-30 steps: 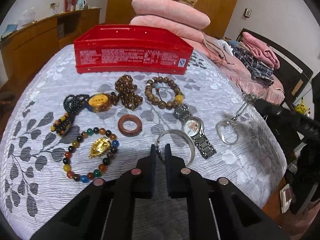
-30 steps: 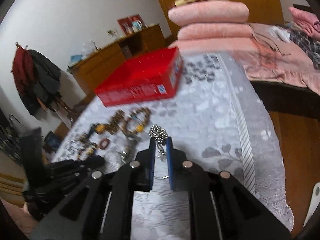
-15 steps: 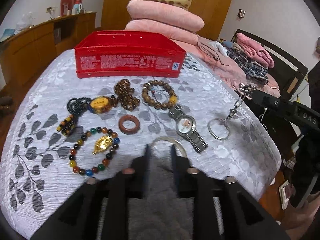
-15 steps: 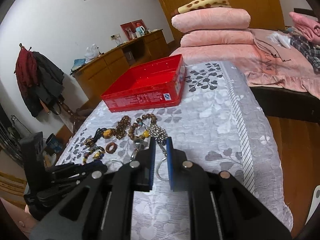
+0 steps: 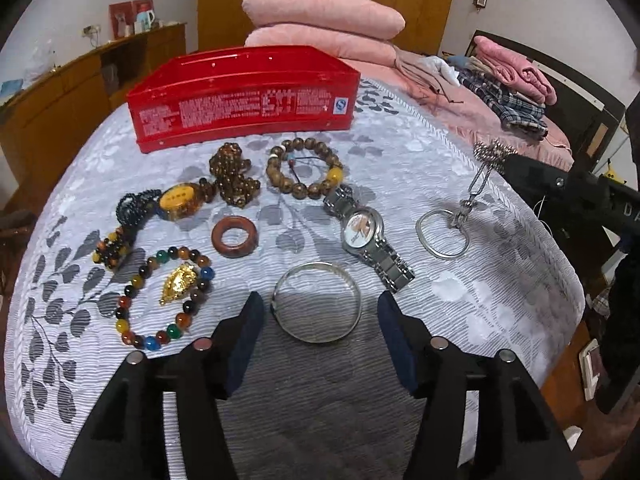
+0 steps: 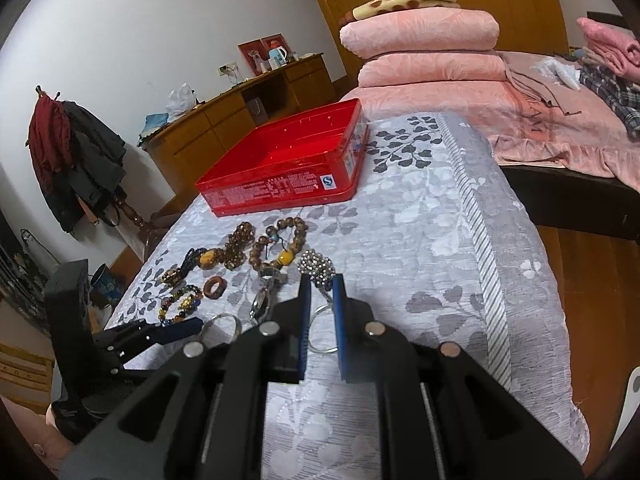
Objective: Organize jewelry
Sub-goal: 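Close the left tool on the silver bangle rim and lift it, then carry the bangle with the left tool into the red box while the right tool drops the chain there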
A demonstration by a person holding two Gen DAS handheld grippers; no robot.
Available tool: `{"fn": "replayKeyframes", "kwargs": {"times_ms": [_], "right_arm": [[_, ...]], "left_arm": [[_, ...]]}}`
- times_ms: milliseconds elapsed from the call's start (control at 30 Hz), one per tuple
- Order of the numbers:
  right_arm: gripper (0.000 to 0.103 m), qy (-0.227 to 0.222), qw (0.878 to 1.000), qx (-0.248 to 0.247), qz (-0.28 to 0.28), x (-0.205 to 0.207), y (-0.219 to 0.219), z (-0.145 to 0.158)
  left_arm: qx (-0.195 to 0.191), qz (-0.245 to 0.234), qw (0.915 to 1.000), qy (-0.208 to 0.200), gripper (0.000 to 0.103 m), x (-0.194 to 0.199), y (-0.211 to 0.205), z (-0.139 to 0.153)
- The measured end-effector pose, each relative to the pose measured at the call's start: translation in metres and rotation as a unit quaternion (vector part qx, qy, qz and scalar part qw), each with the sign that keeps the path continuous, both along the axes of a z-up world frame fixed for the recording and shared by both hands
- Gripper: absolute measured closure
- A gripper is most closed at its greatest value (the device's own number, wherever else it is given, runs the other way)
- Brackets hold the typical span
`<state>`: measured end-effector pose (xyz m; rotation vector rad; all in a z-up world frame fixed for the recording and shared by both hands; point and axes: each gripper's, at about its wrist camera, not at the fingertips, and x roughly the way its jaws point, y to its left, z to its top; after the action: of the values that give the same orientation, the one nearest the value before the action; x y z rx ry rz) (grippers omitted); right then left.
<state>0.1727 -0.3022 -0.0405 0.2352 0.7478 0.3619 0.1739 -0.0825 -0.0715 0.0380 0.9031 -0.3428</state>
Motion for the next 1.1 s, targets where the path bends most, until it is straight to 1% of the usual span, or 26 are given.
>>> {"fn": "replayKeyframes", "kwargs": {"times_ms": [100, 167, 333, 500, 833, 1100], "right_arm": [[0.093, 0.004, 1.0, 0.0, 0.003, 0.001, 0.004, -0.003], [0.093, 0.006, 1.0, -0.001, 0.005, 0.002, 0.007, -0.004], [0.093, 0.008, 1.0, -0.005, 0.01, 0.002, 0.013, -0.003], [0.093, 0.011, 1.0, -0.023, 0.007, 0.006, 0.019, -0.001], [0.093, -0.005, 0.998, -0.05, 0.024, 0.023, 0.04, 0.015], [0.093, -0.021, 0.997, -0.068, 0.029, 0.058, 0.052, 0.032]], "left_arm": [[0.003, 0.0, 1.0, -0.004, 0.044, -0.002, -0.001, 0.001], [0.011, 0.005, 0.9999, -0.011, 0.055, -0.002, 0.0, 0.001], [-0.013, 0.011, 0.9998, -0.012, 0.055, -0.003, 0.009, 0.004], [-0.027, 0.025, 0.9985, -0.04, 0.055, -0.003, 0.022, 0.024], [-0.038, 0.039, 0.995, -0.084, 0.055, 0.025, 0.031, 0.057], [-0.046, 0.047, 0.9921, -0.107, 0.055, 0.057, 0.036, 0.077]]}}
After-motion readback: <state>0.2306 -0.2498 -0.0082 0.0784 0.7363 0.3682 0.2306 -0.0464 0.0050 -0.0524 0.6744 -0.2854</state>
